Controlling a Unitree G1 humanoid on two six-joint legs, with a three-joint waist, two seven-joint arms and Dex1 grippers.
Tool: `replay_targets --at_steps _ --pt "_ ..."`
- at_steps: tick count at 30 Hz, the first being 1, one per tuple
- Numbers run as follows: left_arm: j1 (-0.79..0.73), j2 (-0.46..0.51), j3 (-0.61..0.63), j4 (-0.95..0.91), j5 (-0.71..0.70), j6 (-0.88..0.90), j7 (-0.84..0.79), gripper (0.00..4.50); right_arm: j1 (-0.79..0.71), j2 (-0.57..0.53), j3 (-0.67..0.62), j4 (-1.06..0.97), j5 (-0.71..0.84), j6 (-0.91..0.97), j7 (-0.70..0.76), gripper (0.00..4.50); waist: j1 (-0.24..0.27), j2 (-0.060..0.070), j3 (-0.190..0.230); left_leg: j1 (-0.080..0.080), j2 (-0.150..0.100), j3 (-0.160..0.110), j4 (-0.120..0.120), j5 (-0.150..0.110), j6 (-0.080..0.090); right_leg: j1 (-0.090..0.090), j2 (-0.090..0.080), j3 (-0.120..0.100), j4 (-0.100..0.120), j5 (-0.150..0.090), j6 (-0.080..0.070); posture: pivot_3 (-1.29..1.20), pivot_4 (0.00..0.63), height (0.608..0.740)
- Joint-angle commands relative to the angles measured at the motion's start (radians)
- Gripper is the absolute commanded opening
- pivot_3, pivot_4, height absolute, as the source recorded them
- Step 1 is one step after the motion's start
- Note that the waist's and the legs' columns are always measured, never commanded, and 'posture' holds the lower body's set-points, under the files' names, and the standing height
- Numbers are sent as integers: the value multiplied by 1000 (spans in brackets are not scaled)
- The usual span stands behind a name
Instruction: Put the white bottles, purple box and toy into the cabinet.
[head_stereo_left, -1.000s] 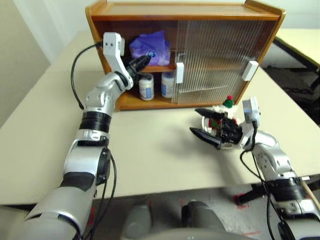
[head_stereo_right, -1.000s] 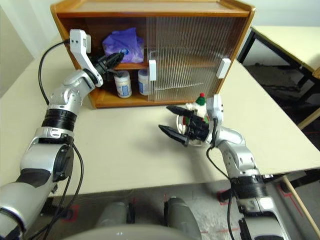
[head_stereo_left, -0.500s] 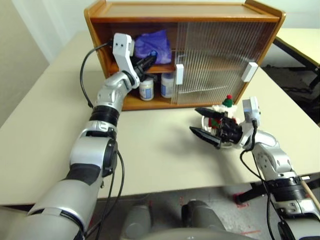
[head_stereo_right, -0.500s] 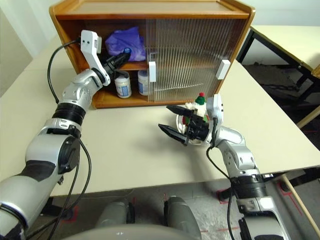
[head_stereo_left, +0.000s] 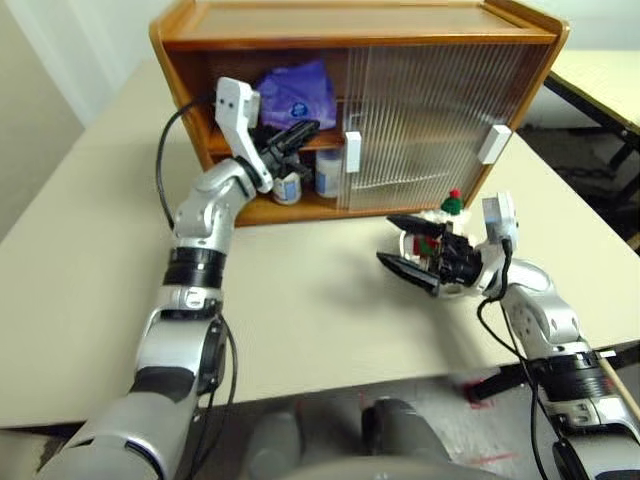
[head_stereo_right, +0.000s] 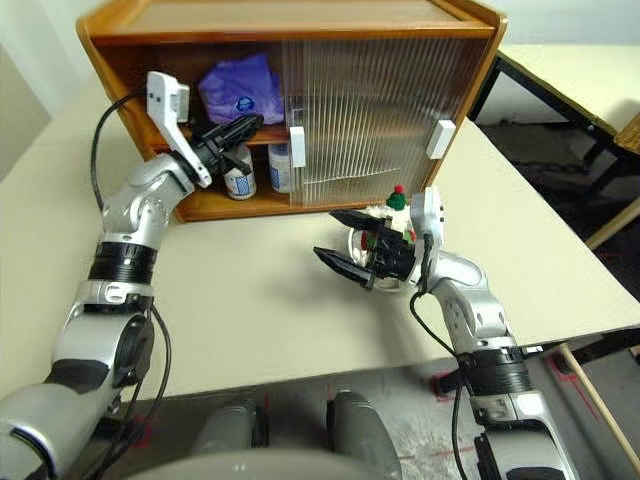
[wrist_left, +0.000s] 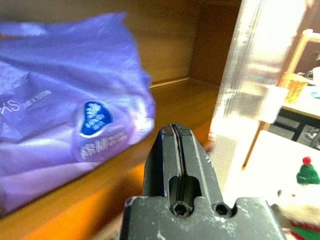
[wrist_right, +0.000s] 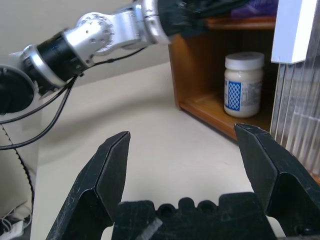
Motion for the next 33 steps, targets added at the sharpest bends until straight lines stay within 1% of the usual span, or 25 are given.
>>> replay_targets --at_steps 1,4,6,9,14,21,26,33 --pt "53 10 -2 -126 -50 19 -42 37 6 -4 -17 -2 3 -9 0 4500 0 0 0 0 0 0 0 0 0 0 0 0 -1 0 0 78 0 740" --pt "101 16 -54 -198 -55 41 -84 37 7 -8 -23 3 5 -11 4 4500 -1 0 0 0 0 0 0 0 0 0 0 0 -1 0 0 79 0 740" --pt "107 8 -104 -213 -31 33 -100 37 5 -14 -27 9 5 -13 9 4500 2 0 0 0 0 1 0 0 0 1 0 0 -1 0 0 79 0 740" --pt "78 -26 -160 -183 7 14 -85 37 3 -15 -30 18 2 -18 13 4500 3 0 0 1 -1 1 1 0 1 2 0 1 -1 0 0 72 0 740" --pt "5 -48 -252 -78 130 -41 -59 37 6 -12 -29 18 -2 -26 11 4500 -6 0 0 2 -5 2 1 1 2 2 1 2 -2 -1 2 57 0 740" --pt "-76 -99 -285 45 209 -28 8 37 17 -11 -30 7 -3 -31 0 4500 -7 1 0 2 -5 2 1 1 2 2 1 3 -2 -1 3 44 0 740" --pt "-112 -126 -275 103 247 -22 80 37 21 -8 -29 0 -3 -31 -8 4500 -6 1 0 2 -4 2 1 1 2 2 0 3 -2 -1 3 42 0 740" --pt "-99 -146 -250 73 273 20 184 37 19 -7 -27 2 -2 -33 -9 4500 -5 1 0 2 -3 2 1 0 2 2 0 3 -2 -1 3 51 0 740"
